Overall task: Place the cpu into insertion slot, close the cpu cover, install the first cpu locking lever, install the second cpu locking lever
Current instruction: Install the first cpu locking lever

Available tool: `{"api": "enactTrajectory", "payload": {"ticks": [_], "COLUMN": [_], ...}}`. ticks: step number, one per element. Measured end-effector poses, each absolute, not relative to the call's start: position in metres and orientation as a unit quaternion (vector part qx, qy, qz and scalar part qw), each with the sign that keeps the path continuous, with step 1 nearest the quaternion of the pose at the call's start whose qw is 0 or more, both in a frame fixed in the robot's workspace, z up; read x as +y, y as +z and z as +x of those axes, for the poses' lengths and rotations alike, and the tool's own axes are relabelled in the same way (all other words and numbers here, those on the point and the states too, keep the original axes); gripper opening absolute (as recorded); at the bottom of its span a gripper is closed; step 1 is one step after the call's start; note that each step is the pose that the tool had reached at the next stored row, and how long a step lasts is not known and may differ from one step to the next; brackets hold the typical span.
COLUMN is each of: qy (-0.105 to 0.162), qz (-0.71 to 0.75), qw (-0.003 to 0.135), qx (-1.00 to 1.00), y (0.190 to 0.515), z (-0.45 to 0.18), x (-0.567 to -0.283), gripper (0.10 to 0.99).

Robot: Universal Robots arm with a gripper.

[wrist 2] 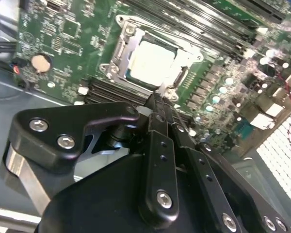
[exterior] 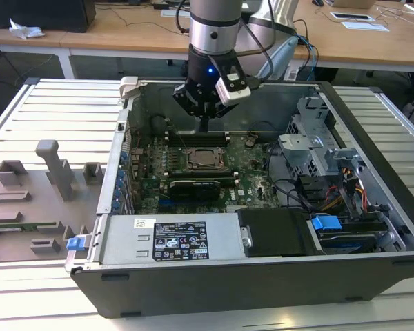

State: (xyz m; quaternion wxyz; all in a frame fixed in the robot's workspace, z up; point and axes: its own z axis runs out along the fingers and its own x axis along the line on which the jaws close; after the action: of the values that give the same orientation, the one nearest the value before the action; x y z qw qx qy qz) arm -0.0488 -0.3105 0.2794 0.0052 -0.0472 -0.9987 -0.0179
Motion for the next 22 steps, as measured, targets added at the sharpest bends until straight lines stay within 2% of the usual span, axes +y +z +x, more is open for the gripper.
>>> {"api": "enactTrajectory", "payload": {"ticks": [22], "qy": [-0.018], "qz": [-0.047], "qw": [0.005], "qx": [-0.999], "y": [0.273], "z": [-0.101], "x": [-0.305], "gripper": [0.106]}}
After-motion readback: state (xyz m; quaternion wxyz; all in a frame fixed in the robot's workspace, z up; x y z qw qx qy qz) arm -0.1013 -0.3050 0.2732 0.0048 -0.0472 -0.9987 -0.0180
